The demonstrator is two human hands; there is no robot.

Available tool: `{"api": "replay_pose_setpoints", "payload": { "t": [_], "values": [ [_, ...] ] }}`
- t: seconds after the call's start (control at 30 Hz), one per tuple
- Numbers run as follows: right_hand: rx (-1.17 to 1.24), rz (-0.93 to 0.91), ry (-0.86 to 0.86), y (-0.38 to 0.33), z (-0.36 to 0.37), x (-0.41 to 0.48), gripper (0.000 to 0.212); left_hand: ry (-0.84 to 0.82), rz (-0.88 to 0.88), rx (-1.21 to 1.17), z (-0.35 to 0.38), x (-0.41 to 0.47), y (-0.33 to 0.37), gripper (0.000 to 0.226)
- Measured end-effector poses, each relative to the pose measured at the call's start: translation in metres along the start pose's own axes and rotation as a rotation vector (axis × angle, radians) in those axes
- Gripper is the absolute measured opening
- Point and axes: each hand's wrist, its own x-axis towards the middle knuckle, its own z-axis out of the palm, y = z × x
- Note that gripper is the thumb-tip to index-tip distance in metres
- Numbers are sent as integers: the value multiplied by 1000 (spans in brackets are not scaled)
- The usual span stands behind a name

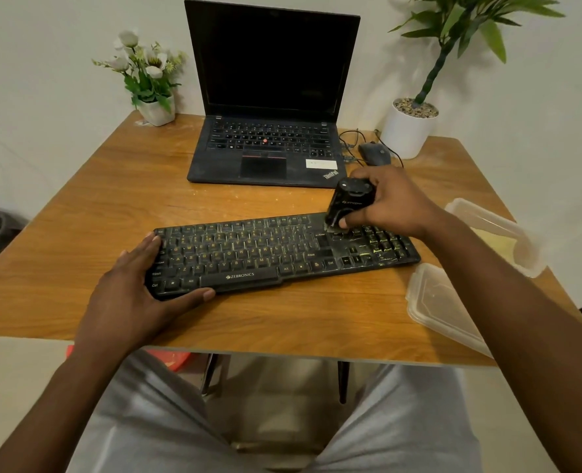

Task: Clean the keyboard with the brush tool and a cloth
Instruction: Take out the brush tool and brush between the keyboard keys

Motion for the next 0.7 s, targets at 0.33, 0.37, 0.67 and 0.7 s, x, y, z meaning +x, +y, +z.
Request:
{"api": "replay_pose_setpoints", "payload": {
  "t": [0.33,0.37,0.67,0.7],
  "values": [
    [-224,2,-114,-4,-22,2,50,-4,3,15,-1,0,-1,144],
    [-231,2,-114,-4,-22,3,50,-3,2,16,-1,0,-2,145],
    [-79,-13,-85,-12,0,9,41,-3,5,8,0,1,-4,144],
    [-76,-11,-85,-11,0,9,41,-3,8,7,0,0,-4,144]
  ]
}}
